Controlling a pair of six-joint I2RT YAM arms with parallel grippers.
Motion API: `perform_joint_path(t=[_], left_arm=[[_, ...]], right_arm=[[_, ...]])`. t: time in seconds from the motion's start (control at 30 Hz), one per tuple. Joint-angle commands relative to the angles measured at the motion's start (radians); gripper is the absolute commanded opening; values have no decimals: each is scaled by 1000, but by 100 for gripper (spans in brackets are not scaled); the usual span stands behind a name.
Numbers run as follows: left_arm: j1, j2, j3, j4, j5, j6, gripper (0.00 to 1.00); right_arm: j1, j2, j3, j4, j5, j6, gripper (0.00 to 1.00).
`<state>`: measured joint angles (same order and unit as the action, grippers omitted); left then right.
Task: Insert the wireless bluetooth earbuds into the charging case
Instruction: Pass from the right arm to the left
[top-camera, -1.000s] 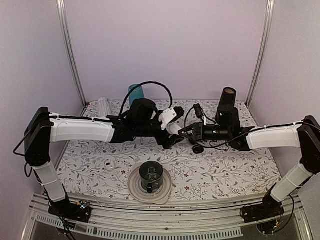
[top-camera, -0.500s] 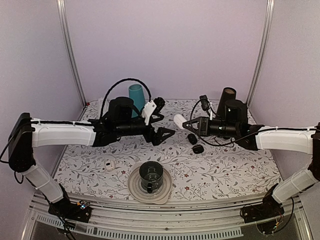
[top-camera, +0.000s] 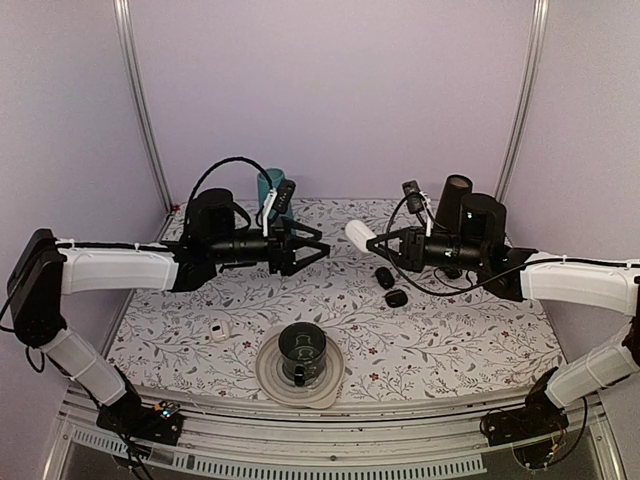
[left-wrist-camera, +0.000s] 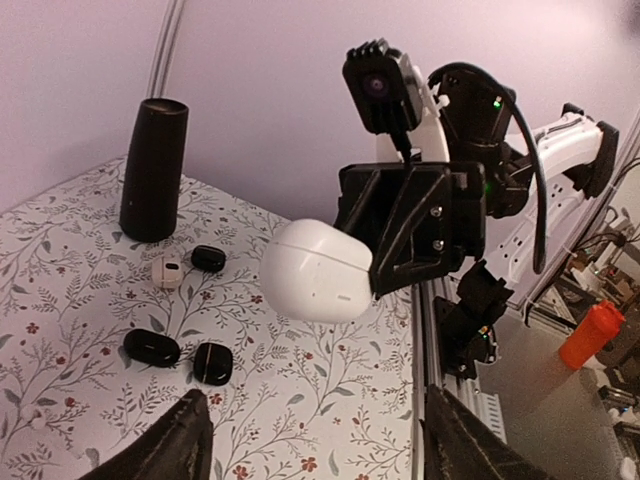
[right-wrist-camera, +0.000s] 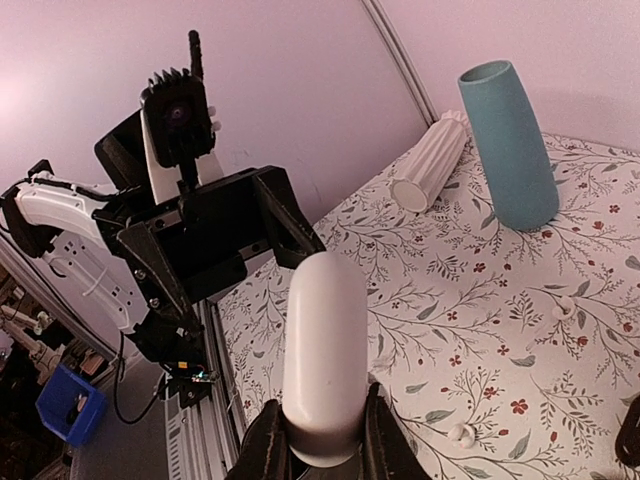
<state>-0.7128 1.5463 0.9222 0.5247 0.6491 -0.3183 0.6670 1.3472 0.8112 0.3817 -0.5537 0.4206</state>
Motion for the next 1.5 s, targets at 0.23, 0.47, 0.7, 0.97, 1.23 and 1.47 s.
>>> perform_joint_path(t=[0.23, 0.47, 0.7, 0.97, 1.23, 1.47], left_arm=[[5, 57, 112, -19, 189, -69, 63], [1, 68, 138, -19, 286, -77, 58], [-12, 72, 150, -33, 337, -71, 50], [-23, 75, 165, -65, 337, -56, 38], [-29, 81, 168, -68, 342, -53, 22], [-41, 90, 178, -67, 357, -52, 2]], right_arm=[[49, 7, 75, 32, -138, -99, 2], [60, 40, 105, 6, -157, -109, 2], [68, 77, 137, -4, -187, -108, 3], [76, 87, 148, -13, -206, -115, 3], [79, 89, 149, -24, -213, -123, 3], [80, 97, 157, -36, -214, -128, 3]])
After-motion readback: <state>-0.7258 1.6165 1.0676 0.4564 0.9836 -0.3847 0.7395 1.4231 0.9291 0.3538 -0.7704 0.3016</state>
